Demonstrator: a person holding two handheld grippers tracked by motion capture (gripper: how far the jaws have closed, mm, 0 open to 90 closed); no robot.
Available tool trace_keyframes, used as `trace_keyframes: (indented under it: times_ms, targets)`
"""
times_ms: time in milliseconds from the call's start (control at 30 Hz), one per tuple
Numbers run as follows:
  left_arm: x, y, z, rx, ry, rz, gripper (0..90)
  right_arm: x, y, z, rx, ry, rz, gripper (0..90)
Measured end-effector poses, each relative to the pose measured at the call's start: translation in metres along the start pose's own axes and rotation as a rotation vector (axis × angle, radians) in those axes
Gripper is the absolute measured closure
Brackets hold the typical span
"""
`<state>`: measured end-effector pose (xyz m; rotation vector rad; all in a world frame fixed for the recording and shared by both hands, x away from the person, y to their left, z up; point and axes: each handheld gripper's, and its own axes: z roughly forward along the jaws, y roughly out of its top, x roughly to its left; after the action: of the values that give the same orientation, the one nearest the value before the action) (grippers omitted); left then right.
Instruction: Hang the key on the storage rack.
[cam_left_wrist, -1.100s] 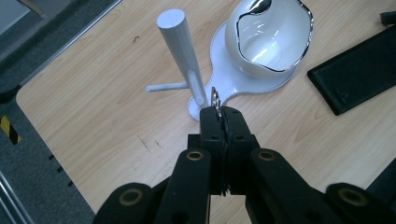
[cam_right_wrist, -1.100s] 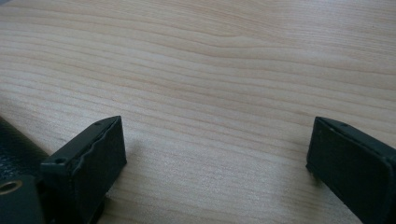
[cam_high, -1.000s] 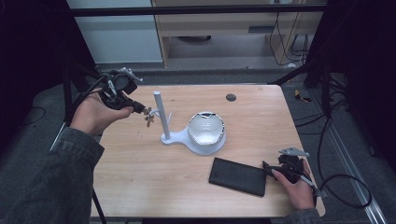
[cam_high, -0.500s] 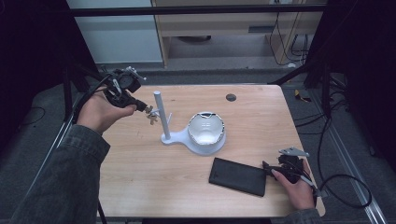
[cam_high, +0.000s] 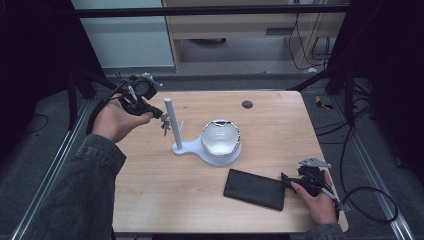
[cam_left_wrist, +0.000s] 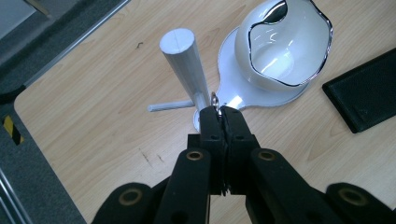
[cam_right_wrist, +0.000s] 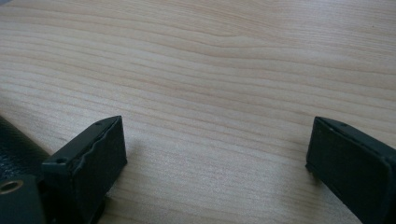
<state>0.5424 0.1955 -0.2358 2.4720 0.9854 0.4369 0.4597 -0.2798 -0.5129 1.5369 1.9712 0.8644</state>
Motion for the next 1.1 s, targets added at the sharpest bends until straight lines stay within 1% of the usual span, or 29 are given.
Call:
trace_keyframes:
  times_ms: [33, 100, 167, 200, 233, 267, 300, 333, 367, 400, 467, 500, 533, 567, 600, 667, 700, 800, 833, 867, 900, 967, 1000, 1033, 1100]
  targets:
    - [0.0, -0.001, 0.002, -0.004, -0.002, -0.006, 88.1, 0.0, 0.0, 0.0, 0.0, 0.0, 0.001, 5.0]
    - [-0.001, -0.002, 0.004, 0.006, -0.006, 0.009, 88.0, 0.0, 0.0, 0.0, 0.0, 0.0, 0.001, 5.0]
    - [-0.003, -0.003, 0.005, 0.007, -0.004, 0.009, 87.9, 0.0, 0.0, 0.0, 0.0, 0.0, 0.001, 5.0]
    - [-0.003, -0.004, 0.004, -0.006, 0.008, 0.019, 86.4, 0.0, 0.0, 0.0, 0.0, 0.0, 0.001, 5.0]
    - [-0.004, -0.006, 0.0, -0.049, 0.011, 0.015, 82.3, 0.0, 0.0, 0.0, 0.0, 0.0, 0.002, 5.0]
    - [-0.004, -0.009, -0.003, -0.073, 0.013, 0.012, 77.3, 0.0, 0.0, 0.0, 0.0, 0.0, 0.001, 5.0]
    - [-0.005, -0.011, -0.005, -0.093, 0.017, 0.011, 76.4, 0.0, 0.0, 0.0, 0.003, 0.0, 0.001, 5.0]
    - [-0.006, -0.014, -0.007, -0.106, 0.019, 0.013, 74.8, 0.0, 0.0, 0.0, 0.003, 0.0, 0.001, 5.0]
    - [-0.006, -0.014, -0.007, -0.106, 0.019, 0.013, 72.4, 0.0, 0.0, 0.0, 0.003, 0.0, 0.001, 5.0]
    - [-0.008, -0.019, -0.009, -0.13, 0.033, 0.017, 69.4, 0.0, 0.0, 0.0, 0.003, 0.0, 0.001, 5.0]
    - [-0.01, -0.022, -0.01, -0.138, 0.03, 0.024, 68.3, 0.0, 0.0, 0.0, 0.002, 0.0, 0.0, 5.0]
    - [-0.016, -0.028, -0.01, -0.163, 0.034, 0.035, 66.4, 0.0, 0.0, 0.0, 0.004, -0.002, -0.001, 4.9]
    - [-0.019, -0.03, -0.011, -0.178, 0.031, 0.043, 64.7, 0.0, 0.0, 0.0, 0.003, -0.001, 0.001, 5.0]
    - [-0.019, -0.03, -0.011, -0.178, 0.031, 0.043, 62.9, 0.0, 0.0, 0.0, 0.004, -0.002, 0.002, 4.9]
    - [-0.027, -0.036, -0.011, -0.218, 0.016, 0.057, 62.2, 0.0, 0.0, 0.0, 0.005, -0.001, 0.006, 4.9]
    - [-0.035, -0.04, -0.011, -0.24, 0.011, 0.071, 59.9, 0.0, 0.0, 0.0, 0.003, -0.001, 0.001, 4.8]
    - [-0.041, -0.041, -0.01, -0.251, 0.006, 0.082, 58.2, 0.0, 0.0, 0.0, 0.003, 0.0, 0.003, 4.7]
    - [-0.053, -0.041, -0.008, -0.256, -0.007, 0.121, 57.5, 0.0, 0.001, 0.0, 0.002, 0.0, 0.004, 4.8]
    - [-0.053, -0.041, -0.008, -0.256, -0.007, 0.121, 57.4, 0.0, 0.001, 0.0, 0.002, 0.0, 0.004, 4.8]
    - [-0.061, -0.04, -0.006, -0.262, -0.021, 0.141, 57.5, 0.0, 0.002, -0.001, 0.011, 0.001, 0.004, 5.8]
    - [-0.061, -0.04, -0.006, -0.262, -0.021, 0.141, 57.4, 0.0, 0.002, -0.001, 0.011, 0.001, 0.004, 5.8]
    - [-0.071, -0.04, -0.003, -0.266, -0.032, 0.164, 57.2, 0.001, 0.004, -0.003, 0.008, 0.002, -0.01, 5.9]
    - [-0.078, -0.041, 0.002, -0.263, -0.043, 0.178, 57.4, 0.001, 0.005, -0.005, 0.0, -0.003, -0.013, 6.1]
    - [-0.078, -0.041, 0.002, -0.263, -0.043, 0.178, 57.5, 0.001, 0.005, -0.005, 0.0, -0.003, -0.013, 6.1]
    - [-0.086, -0.044, 0.012, -0.255, -0.073, 0.191, 58.0, 0.002, 0.005, -0.008, -0.015, -0.011, -0.021, 6.8]
